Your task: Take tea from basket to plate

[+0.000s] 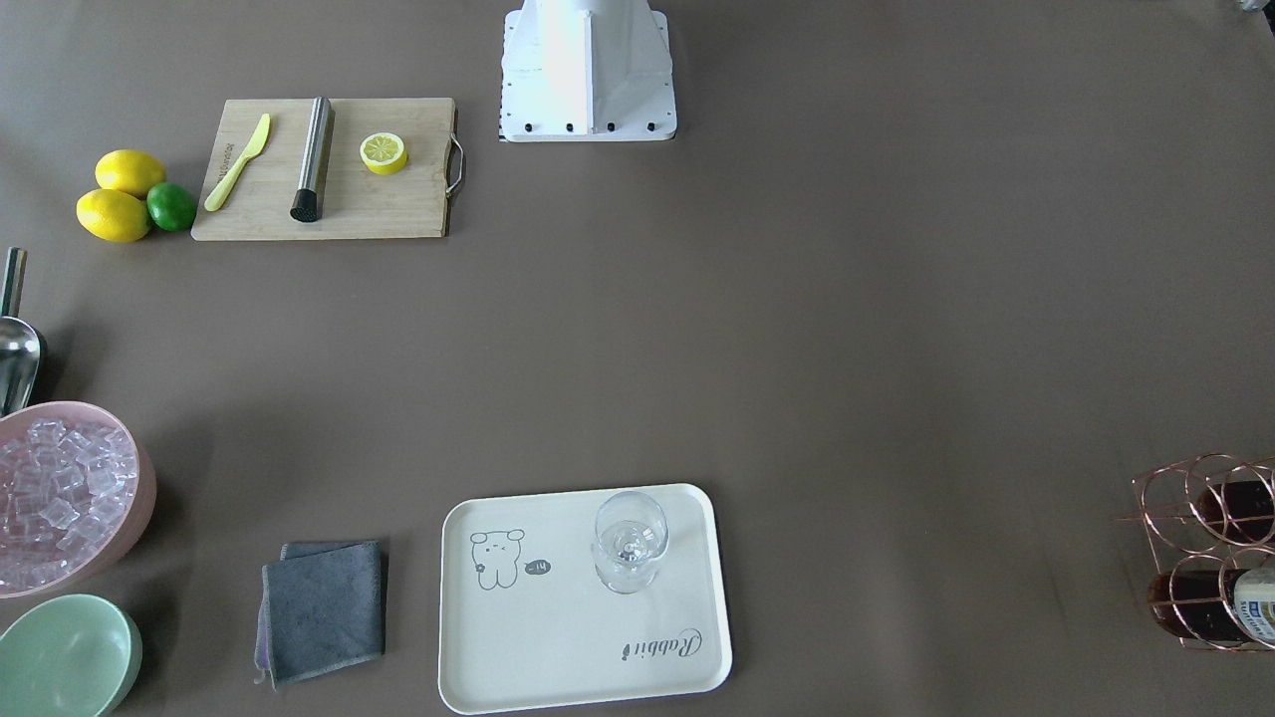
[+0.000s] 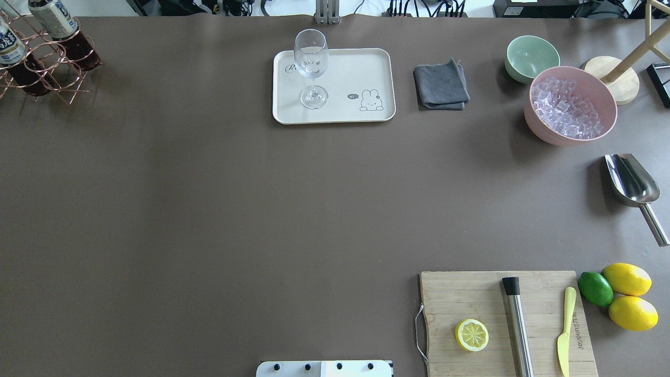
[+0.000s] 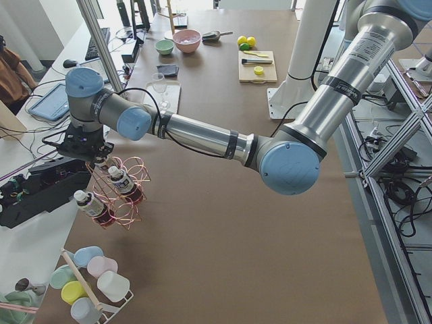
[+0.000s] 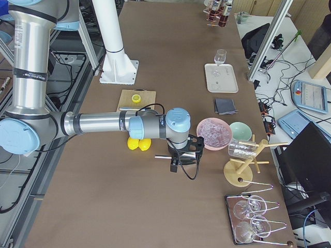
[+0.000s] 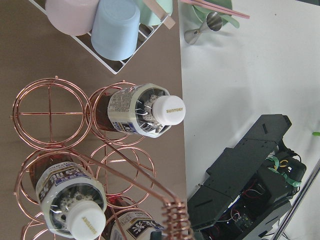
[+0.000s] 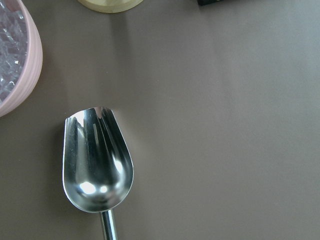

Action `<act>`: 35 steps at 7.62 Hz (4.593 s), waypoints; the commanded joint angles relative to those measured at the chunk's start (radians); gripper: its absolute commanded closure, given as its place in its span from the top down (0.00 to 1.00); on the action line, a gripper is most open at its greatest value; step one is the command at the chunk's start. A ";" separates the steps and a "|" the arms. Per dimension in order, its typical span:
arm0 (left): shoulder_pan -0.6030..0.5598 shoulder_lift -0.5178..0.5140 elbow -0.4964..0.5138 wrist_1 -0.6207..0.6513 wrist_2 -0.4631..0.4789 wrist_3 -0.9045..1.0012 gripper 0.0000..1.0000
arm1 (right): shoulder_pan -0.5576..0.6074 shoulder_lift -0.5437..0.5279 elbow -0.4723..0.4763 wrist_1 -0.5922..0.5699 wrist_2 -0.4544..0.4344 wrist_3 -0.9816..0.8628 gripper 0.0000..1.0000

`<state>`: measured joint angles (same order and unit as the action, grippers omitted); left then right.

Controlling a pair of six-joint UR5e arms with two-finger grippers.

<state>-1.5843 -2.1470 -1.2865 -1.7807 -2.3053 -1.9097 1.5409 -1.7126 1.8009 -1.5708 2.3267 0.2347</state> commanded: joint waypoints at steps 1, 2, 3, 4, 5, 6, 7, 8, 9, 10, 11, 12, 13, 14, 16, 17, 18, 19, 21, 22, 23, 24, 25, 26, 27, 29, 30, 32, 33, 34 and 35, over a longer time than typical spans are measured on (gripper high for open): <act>-0.020 0.105 -0.306 0.260 -0.029 0.004 0.00 | 0.001 -0.001 0.000 0.000 0.000 0.000 1.00; -0.013 0.123 -0.379 0.324 -0.029 -0.005 0.00 | 0.002 -0.002 0.000 0.000 0.000 0.000 1.00; 0.007 0.124 -0.474 0.428 -0.029 -0.009 0.00 | 0.004 -0.002 0.000 0.000 0.000 0.000 1.00; 0.079 0.119 -0.560 0.505 -0.029 -0.012 0.00 | 0.004 -0.004 -0.002 0.000 0.000 0.000 1.00; 0.136 0.125 -0.635 0.526 -0.023 -0.047 0.00 | 0.004 -0.005 -0.002 0.000 0.000 0.001 1.00; 0.227 0.128 -0.681 0.527 -0.023 -0.067 0.00 | 0.004 -0.005 -0.002 0.000 -0.001 0.001 1.00; 0.300 0.136 -0.729 0.526 -0.019 -0.140 0.00 | 0.004 -0.005 -0.003 0.000 -0.001 0.000 1.00; 0.396 0.116 -0.756 0.527 0.018 -0.263 0.00 | 0.004 -0.005 -0.003 0.000 -0.001 0.000 1.00; 0.453 0.045 -0.755 0.527 0.052 -0.355 0.00 | 0.004 -0.005 -0.003 0.000 -0.001 0.001 1.00; 0.511 -0.021 -0.752 0.527 0.055 -0.452 0.00 | 0.004 -0.005 -0.003 0.000 -0.001 0.000 1.00; 0.545 -0.069 -0.752 0.529 0.055 -0.506 0.00 | 0.004 -0.007 -0.003 0.000 -0.001 0.000 1.00; 0.582 -0.091 -0.755 0.530 0.057 -0.543 0.00 | 0.004 -0.007 -0.003 0.000 -0.001 0.001 1.00; 0.633 -0.128 -0.754 0.537 0.066 -0.592 0.00 | 0.004 -0.007 -0.003 0.000 -0.001 0.001 1.00; 0.694 -0.146 -0.758 0.541 0.134 -0.629 0.00 | 0.004 -0.007 -0.003 0.000 -0.001 0.001 1.00; 0.797 -0.207 -0.743 0.541 0.219 -0.718 0.00 | 0.004 -0.010 -0.005 0.000 -0.001 0.001 1.00; 0.806 -0.223 -0.738 0.541 0.219 -0.742 0.00 | 0.004 -0.010 -0.005 0.000 -0.001 0.001 1.00; 0.826 -0.237 -0.737 0.541 0.221 -0.765 0.00 | 0.004 -0.010 -0.005 0.000 0.000 0.001 1.00; 0.852 -0.246 -0.738 0.543 0.222 -0.788 0.00 | 0.004 -0.012 -0.005 0.000 0.000 0.001 1.00; 0.903 -0.278 -0.734 0.564 0.262 -0.833 0.00 | 0.004 -0.013 -0.005 0.000 0.000 0.001 1.00; 0.912 -0.306 -0.715 0.579 0.280 -0.838 0.00 | 0.004 -0.013 -0.006 0.000 0.000 0.001 1.00; 0.912 -0.335 -0.683 0.580 0.285 -0.838 0.00 | 0.004 -0.013 -0.008 0.000 0.000 0.000 1.00; 0.911 -0.343 -0.672 0.580 0.287 -0.838 0.00 | 0.004 -0.013 -0.008 0.000 0.000 0.000 1.00; 0.911 -0.335 -0.668 0.578 0.288 -0.836 0.00 | 0.004 -0.006 -0.006 -0.001 0.000 0.000 1.00; 0.911 -0.333 -0.668 0.578 0.294 -0.832 0.00 | 0.004 -0.004 0.001 0.000 0.006 0.000 1.00; 0.911 -0.335 -0.662 0.577 0.332 -0.828 0.00 | 0.002 0.001 0.006 0.000 0.013 0.001 1.00; 0.915 -0.344 -0.614 0.567 0.345 -0.833 0.00 | -0.019 0.013 0.037 0.000 0.019 0.000 1.00; 0.935 -0.344 -0.606 0.560 0.375 -0.835 0.00 | -0.050 0.021 0.057 0.000 0.032 0.000 1.00; 0.948 -0.335 -0.606 0.560 0.386 -0.835 0.00 | -0.112 0.105 0.064 0.000 0.049 0.000 1.00; 0.946 -0.337 -0.611 0.561 0.386 -0.836 0.00 | -0.148 0.160 0.063 0.002 0.054 0.001 1.00; 0.946 -0.337 -0.616 0.561 0.386 -0.836 0.00 | -0.175 0.210 0.066 0.002 0.056 0.001 1.00; 0.943 -0.335 -0.632 0.566 0.385 -0.835 0.00 | -0.203 0.255 0.064 0.002 0.057 0.003 1.00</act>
<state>-0.6388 -2.4837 -1.8997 -1.2195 -1.9198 -2.7454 1.3884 -1.5404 1.8651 -1.5696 2.3794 0.2360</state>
